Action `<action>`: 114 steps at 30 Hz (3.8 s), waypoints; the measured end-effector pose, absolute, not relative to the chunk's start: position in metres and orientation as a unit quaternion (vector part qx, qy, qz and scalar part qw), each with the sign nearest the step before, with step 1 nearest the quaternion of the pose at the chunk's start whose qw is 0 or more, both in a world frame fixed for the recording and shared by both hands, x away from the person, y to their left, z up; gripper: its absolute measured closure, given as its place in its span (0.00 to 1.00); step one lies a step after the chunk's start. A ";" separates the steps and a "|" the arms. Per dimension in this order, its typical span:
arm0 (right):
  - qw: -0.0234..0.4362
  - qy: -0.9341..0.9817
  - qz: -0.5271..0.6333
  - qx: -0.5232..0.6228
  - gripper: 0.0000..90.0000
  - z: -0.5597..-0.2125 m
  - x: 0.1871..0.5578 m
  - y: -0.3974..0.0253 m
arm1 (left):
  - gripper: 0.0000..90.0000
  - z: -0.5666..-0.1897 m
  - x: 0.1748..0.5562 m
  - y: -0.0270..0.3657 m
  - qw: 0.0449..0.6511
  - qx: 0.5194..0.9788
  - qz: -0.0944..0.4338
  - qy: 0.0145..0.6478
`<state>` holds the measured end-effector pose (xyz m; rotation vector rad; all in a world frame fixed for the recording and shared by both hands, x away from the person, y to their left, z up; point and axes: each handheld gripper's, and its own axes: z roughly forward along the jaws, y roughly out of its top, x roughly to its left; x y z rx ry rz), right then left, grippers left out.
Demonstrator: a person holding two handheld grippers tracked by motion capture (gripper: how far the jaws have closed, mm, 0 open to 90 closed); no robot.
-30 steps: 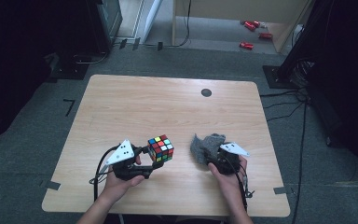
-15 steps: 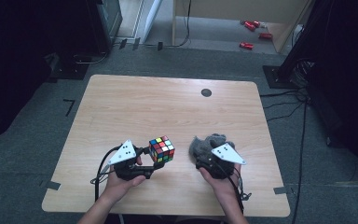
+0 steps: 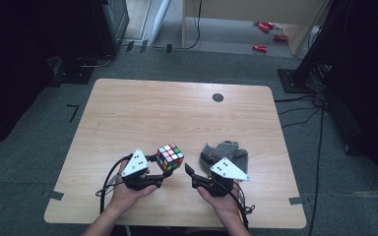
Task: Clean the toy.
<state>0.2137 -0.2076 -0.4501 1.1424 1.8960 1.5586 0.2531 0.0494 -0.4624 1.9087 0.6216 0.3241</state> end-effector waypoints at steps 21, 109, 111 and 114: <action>0.131 0.669 0.569 0.460 0.38 -0.453 0.210 -0.185 | 0.39 -0.474 0.230 0.016 0.511 0.805 0.198 0.226; 0.381 0.765 0.464 0.234 0.38 -0.486 0.192 -0.158 | 0.33 -0.451 0.266 0.046 0.548 0.765 -0.023 0.338; 0.382 0.766 0.463 0.229 0.38 -0.487 0.192 -0.158 | 0.33 -0.451 0.266 0.046 0.548 0.765 -0.025 0.338; 0.383 0.767 0.462 0.226 0.38 -0.486 0.192 -0.159 | 0.33 -0.452 0.267 0.046 0.548 0.765 -0.028 0.338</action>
